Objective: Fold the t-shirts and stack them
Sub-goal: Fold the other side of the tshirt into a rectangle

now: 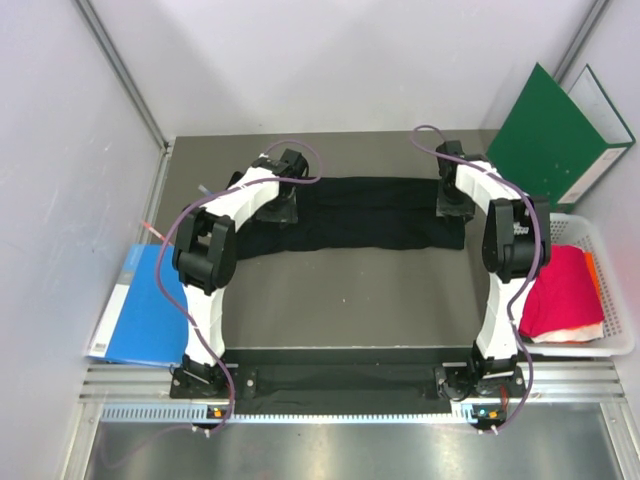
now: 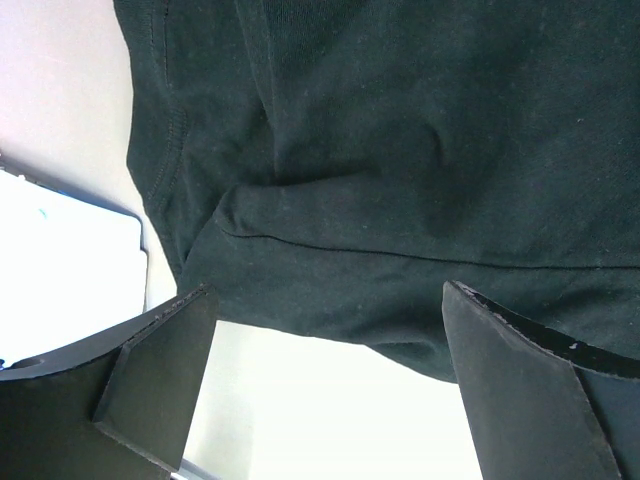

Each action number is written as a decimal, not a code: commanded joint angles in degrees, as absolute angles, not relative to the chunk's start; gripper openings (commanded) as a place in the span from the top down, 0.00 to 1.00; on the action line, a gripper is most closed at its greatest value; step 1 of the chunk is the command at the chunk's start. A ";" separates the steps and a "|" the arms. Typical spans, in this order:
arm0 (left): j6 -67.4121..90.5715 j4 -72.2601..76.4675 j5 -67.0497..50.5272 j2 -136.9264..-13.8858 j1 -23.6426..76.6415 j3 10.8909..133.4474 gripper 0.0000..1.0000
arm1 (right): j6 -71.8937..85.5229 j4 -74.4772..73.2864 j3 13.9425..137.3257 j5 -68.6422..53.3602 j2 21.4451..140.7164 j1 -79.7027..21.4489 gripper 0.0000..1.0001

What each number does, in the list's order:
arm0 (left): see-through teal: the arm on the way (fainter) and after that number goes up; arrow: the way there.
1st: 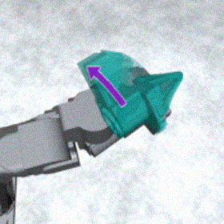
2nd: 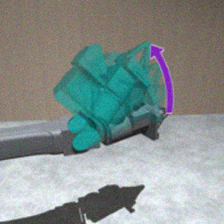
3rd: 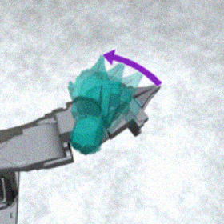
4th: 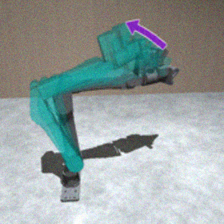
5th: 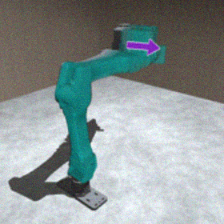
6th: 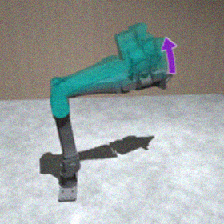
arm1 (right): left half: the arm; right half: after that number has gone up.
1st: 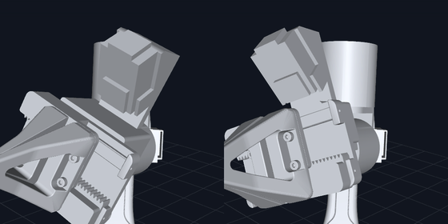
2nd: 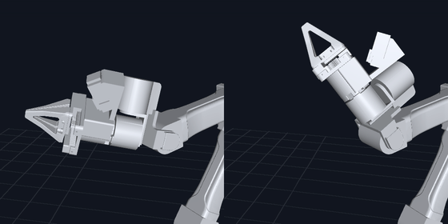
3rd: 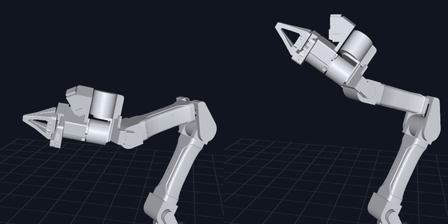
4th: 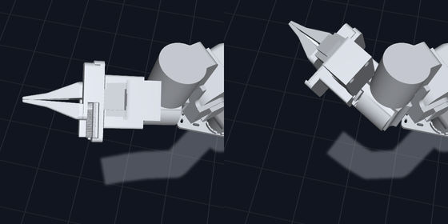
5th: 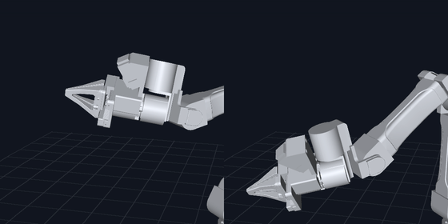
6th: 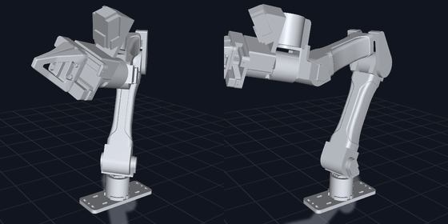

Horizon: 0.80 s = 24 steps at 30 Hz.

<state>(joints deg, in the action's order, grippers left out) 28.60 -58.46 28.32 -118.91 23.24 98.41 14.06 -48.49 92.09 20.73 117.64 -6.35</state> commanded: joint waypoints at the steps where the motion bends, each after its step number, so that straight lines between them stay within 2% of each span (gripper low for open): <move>1: 29.27 -59.85 29.44 -119.35 23.29 98.96 0.02 | 13.27 -46.58 91.76 20.92 120.58 -5.71 0.52; 7: 30.32 -62.14 31.02 -121.64 23.20 101.25 0.02 | 12.57 -47.55 92.28 19.86 123.83 -5.71 0.52; 10: 30.67 -64.59 32.25 -123.66 23.03 103.35 0.02 | 11.87 -47.55 92.02 19.51 124.19 -5.71 0.59; 11: 30.76 -66.17 32.69 -124.36 22.94 104.06 0.02 | 11.69 -47.64 91.93 19.86 124.02 -5.71 0.65; 13: 31.29 -67.93 34.27 -126.38 22.85 105.81 0.02 | 10.90 -47.64 92.11 20.47 123.66 -5.63 0.71; 17: 31.90 -70.40 35.33 -129.37 22.06 107.66 0.02 | 10.02 -47.64 92.90 19.86 123.40 -5.36 1.00; 24: 31.55 -71.37 36.65 -132.36 20.75 109.25 0.02 | 9.84 -47.81 93.34 22.85 124.37 -5.27 1.00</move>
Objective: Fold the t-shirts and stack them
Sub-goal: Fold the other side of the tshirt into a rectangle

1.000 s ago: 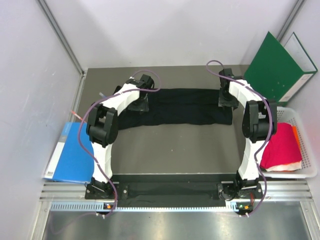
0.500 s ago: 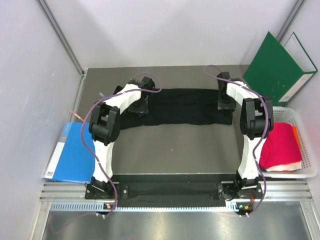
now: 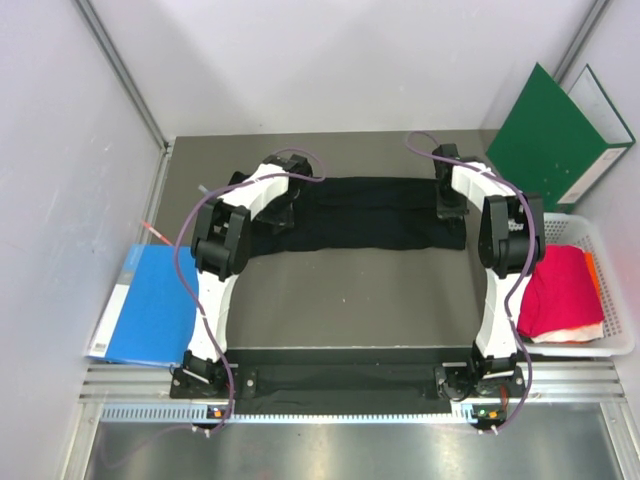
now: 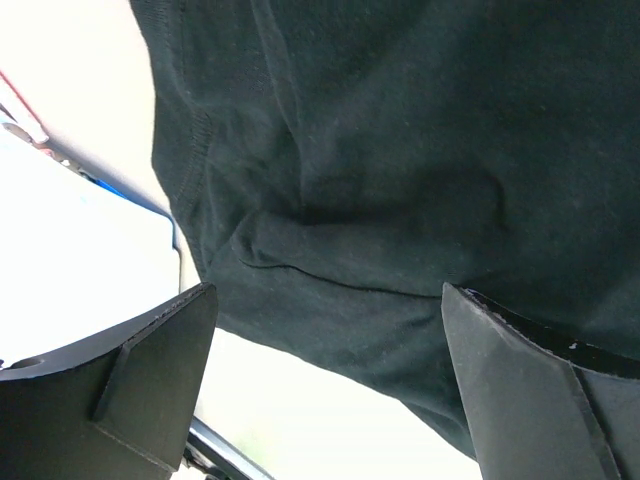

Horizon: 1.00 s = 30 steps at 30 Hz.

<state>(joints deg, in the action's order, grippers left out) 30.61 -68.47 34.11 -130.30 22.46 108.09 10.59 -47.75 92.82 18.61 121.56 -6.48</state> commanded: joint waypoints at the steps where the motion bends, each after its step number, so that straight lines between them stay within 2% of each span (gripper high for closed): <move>1: 31.47 -71.37 36.74 -132.54 20.13 109.16 0.02 | 9.76 -47.73 93.43 23.37 124.37 -5.27 1.00; 19: 27.33 -71.63 40.96 -139.48 16.17 114.43 0.02 | 9.93 -48.08 103.18 34.36 127.26 -4.84 1.00; 26: 26.46 -71.54 42.80 -140.54 15.38 114.61 0.02 | 10.37 -48.25 105.56 34.81 129.99 -4.83 1.00; 30: 25.84 -70.67 42.01 -138.00 15.12 114.79 0.02 | 10.28 -46.76 103.01 32.53 126.05 -5.18 1.00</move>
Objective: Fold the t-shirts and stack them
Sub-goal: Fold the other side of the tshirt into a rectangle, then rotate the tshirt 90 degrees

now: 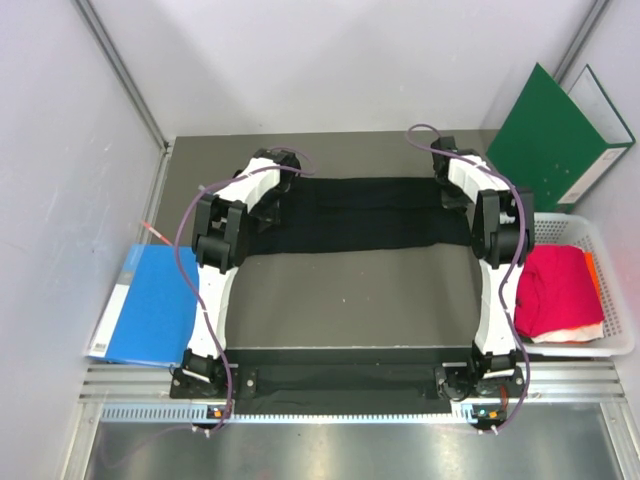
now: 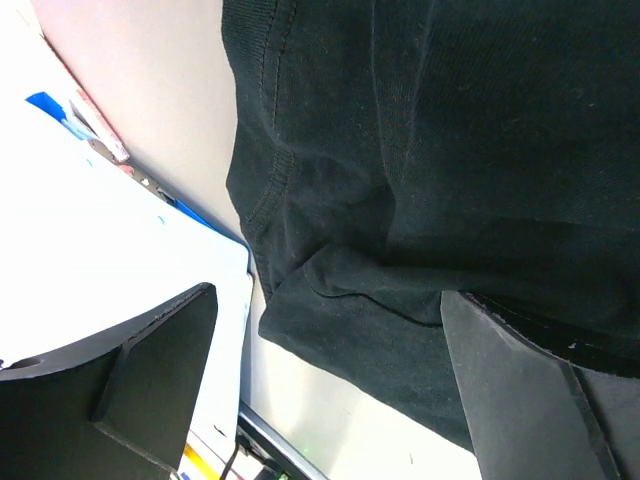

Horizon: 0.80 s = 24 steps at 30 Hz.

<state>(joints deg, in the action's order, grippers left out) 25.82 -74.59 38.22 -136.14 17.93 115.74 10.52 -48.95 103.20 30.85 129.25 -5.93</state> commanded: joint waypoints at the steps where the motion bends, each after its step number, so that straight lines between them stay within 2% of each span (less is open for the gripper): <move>1: 25.40 -70.32 41.66 -137.12 15.29 114.52 0.02 | 10.28 -46.93 102.40 32.17 125.08 -5.53 1.00; 3: 25.22 -69.70 40.78 -133.87 15.29 113.73 0.02 | 10.28 -47.37 101.69 32.08 121.58 -5.71 0.94; 4: 25.66 -69.70 40.43 -131.42 15.29 113.03 0.02 | 10.28 -47.37 100.99 31.47 120.16 -5.71 0.80; 6: 25.75 -69.09 39.03 -128.60 15.55 111.98 0.02 | 10.28 -46.76 99.94 31.03 115.85 -5.71 0.61; 7: 25.84 -68.73 38.68 -125.54 15.73 110.75 0.02 | 10.20 -46.58 99.24 30.42 114.53 -5.80 0.43; 9: 25.93 -67.68 37.36 -122.36 16.08 109.52 0.02 | 9.84 -46.15 98.96 29.27 111.45 -5.80 0.21; 10: 26.28 -67.33 36.40 -119.47 16.00 108.38 0.02 | 9.76 -45.88 98.79 28.57 110.75 -5.80 0.05; 11: 26.45 -66.98 35.60 -117.96 16.08 107.76 0.02 | 9.76 -45.62 98.88 28.13 109.87 -5.89 0.00; 18: 30.58 -63.64 29.36 -108.29 16.26 101.08 0.02 | 8.44 -41.84 101.42 20.84 115.04 -5.89 0.00; 24: 38.31 -54.68 14.00 -99.51 15.65 86.68 0.02 | 7.47 -42.01 109.94 16.18 124.71 -5.63 0.01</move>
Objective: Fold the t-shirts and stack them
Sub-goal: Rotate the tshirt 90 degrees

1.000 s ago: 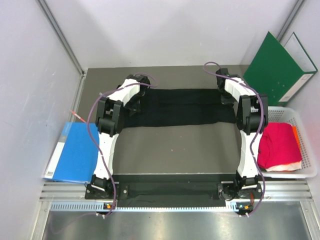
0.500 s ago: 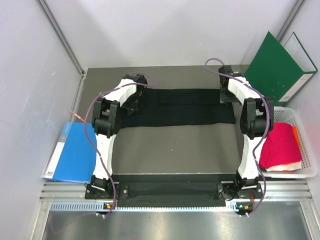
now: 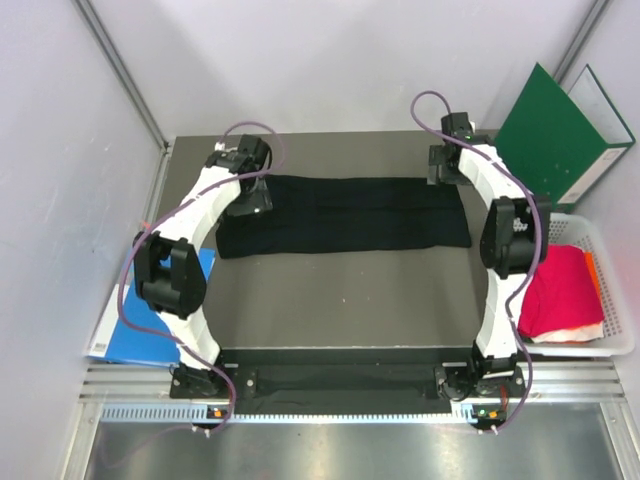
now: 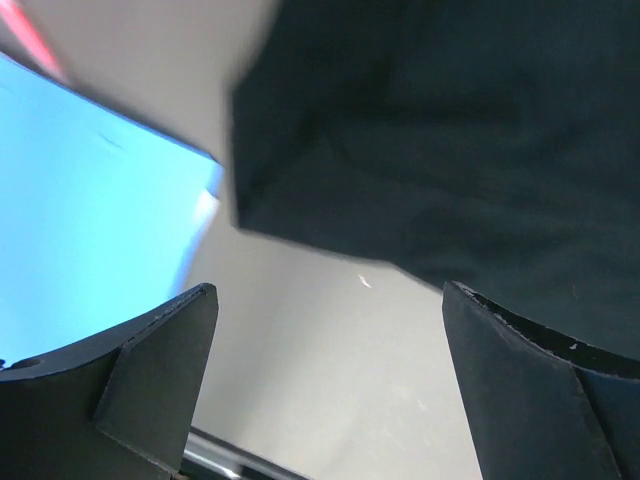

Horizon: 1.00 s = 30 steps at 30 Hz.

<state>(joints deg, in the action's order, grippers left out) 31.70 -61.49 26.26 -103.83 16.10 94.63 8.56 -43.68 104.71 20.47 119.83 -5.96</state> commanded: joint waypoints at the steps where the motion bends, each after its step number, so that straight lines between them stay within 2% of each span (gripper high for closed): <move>1: 41.54 -52.84 11.19 -96.62 15.30 81.27 0.02 | 7.38 -42.27 112.04 15.48 125.67 -5.54 0.00; 2: 43.05 -47.51 5.51 -95.11 15.12 78.34 0.02 | 7.56 -42.19 112.58 15.03 127.08 -5.45 0.00; 6: 52.28 -37.98 -2.87 -90.36 14.77 65.76 0.02 | 7.91 -41.66 113.55 13.10 128.93 -4.14 0.00; 10: 59.14 -37.18 -3.25 -91.40 14.85 59.78 0.02 | 8.70 -41.66 113.38 12.40 130.69 -3.08 0.00; 16: 62.31 -38.93 1.65 -95.09 14.77 61.08 0.02 | 9.67 -41.49 112.15 12.48 133.68 -2.90 0.00; 23: 66.00 -34.54 1.40 -100.10 13.01 63.28 0.02 | 10.63 -41.22 111.62 11.69 135.96 -2.81 0.03; 24: 66.09 -34.72 1.75 -101.67 12.83 64.67 0.02 | 10.90 -41.22 111.27 11.25 136.14 -2.81 0.06; 25: 66.01 -35.41 2.11 -102.56 12.75 65.38 0.02 | 10.90 -41.13 110.92 10.64 136.32 -2.81 0.13; 26: 65.92 -35.68 3.24 -103.35 12.40 66.09 0.02 | 10.99 -41.05 110.57 10.29 136.41 -2.73 0.24; 27: 65.83 -36.12 3.69 -104.84 12.22 67.40 0.02 | 11.42 -40.96 109.35 9.67 136.23 -2.72 0.44; 28: 65.74 -36.56 4.04 -105.64 11.96 67.93 0.02 | 11.34 -40.61 108.55 9.23 135.97 -2.72 0.49; 29: 65.74 -37.17 4.83 -107.30 11.34 69.51 0.02 | 11.42 -40.69 107.85 9.05 135.79 -2.72 0.62; 30: 65.48 -37.70 5.44 -108.27 11.08 70.39 0.02 | 11.86 -40.78 106.10 8.70 135.44 -2.72 0.68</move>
<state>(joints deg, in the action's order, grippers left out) 63.90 -39.07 0.99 -103.39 12.53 67.02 10.98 -40.99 110.54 9.26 132.70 -3.33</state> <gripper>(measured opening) 0.982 0.422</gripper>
